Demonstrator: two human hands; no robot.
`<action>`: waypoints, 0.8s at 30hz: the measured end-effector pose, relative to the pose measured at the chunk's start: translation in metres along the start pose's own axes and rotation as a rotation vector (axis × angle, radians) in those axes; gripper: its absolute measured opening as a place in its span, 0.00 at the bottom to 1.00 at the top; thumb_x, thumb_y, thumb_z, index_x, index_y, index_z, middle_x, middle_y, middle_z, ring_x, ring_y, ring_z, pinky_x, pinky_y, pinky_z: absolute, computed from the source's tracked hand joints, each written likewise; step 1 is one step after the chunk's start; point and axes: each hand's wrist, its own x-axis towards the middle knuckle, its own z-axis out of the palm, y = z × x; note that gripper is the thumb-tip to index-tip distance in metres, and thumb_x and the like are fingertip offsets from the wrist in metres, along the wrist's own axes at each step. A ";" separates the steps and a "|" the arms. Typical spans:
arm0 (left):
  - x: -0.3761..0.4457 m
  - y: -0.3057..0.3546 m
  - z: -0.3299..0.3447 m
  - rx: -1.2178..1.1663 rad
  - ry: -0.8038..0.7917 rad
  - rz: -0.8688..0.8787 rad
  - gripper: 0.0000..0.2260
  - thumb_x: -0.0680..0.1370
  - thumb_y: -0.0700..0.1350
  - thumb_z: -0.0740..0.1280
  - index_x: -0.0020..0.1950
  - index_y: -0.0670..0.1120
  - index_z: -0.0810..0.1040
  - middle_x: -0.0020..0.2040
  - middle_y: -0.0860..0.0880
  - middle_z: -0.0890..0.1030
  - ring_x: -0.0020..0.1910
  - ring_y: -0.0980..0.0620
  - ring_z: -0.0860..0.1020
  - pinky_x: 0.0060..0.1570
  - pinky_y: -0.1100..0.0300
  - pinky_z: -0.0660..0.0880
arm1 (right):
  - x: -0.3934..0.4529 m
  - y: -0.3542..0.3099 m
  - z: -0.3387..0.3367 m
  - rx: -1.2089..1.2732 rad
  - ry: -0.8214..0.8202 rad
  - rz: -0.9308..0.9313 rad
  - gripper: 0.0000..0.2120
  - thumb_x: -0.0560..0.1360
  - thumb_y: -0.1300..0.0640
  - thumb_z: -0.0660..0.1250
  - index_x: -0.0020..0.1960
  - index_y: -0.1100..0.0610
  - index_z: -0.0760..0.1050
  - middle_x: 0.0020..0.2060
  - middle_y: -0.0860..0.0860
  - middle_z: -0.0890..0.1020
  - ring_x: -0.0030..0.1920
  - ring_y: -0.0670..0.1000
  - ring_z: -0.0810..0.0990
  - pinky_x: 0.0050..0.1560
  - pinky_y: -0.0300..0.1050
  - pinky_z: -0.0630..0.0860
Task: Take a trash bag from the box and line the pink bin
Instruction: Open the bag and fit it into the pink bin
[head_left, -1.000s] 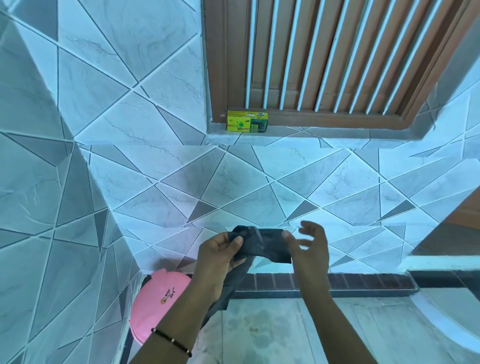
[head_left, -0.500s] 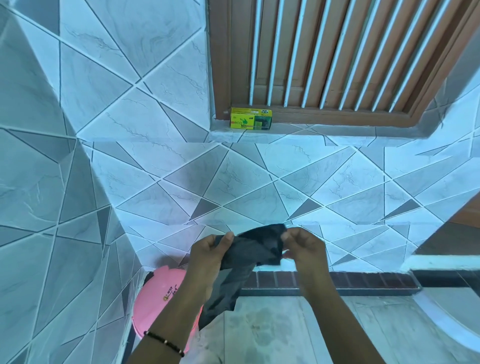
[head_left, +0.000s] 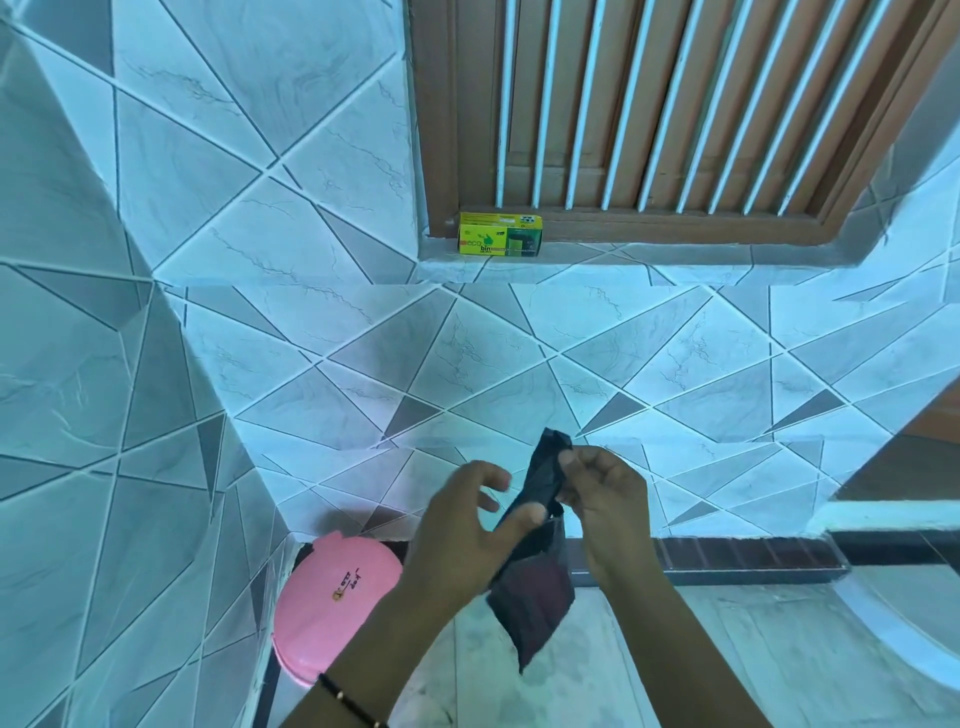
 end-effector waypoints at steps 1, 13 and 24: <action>-0.002 0.005 0.003 0.048 -0.067 0.019 0.17 0.67 0.63 0.68 0.50 0.56 0.73 0.49 0.61 0.77 0.45 0.61 0.77 0.44 0.60 0.75 | -0.001 -0.001 0.002 -0.016 -0.015 0.010 0.06 0.74 0.67 0.66 0.38 0.64 0.75 0.30 0.56 0.78 0.27 0.48 0.74 0.28 0.35 0.73; 0.013 0.005 0.017 -0.159 0.043 -0.075 0.16 0.70 0.46 0.73 0.26 0.51 0.69 0.21 0.56 0.70 0.22 0.59 0.66 0.27 0.70 0.63 | -0.006 -0.003 -0.015 -0.288 -0.332 0.136 0.08 0.73 0.57 0.70 0.42 0.64 0.79 0.34 0.55 0.82 0.35 0.51 0.79 0.37 0.43 0.77; 0.022 -0.044 -0.034 -0.014 0.262 -0.246 0.06 0.68 0.40 0.72 0.34 0.46 0.77 0.34 0.50 0.81 0.35 0.47 0.80 0.38 0.55 0.76 | 0.011 -0.008 -0.053 -0.069 0.078 0.119 0.13 0.79 0.63 0.60 0.36 0.60 0.70 0.34 0.56 0.76 0.36 0.55 0.74 0.40 0.48 0.77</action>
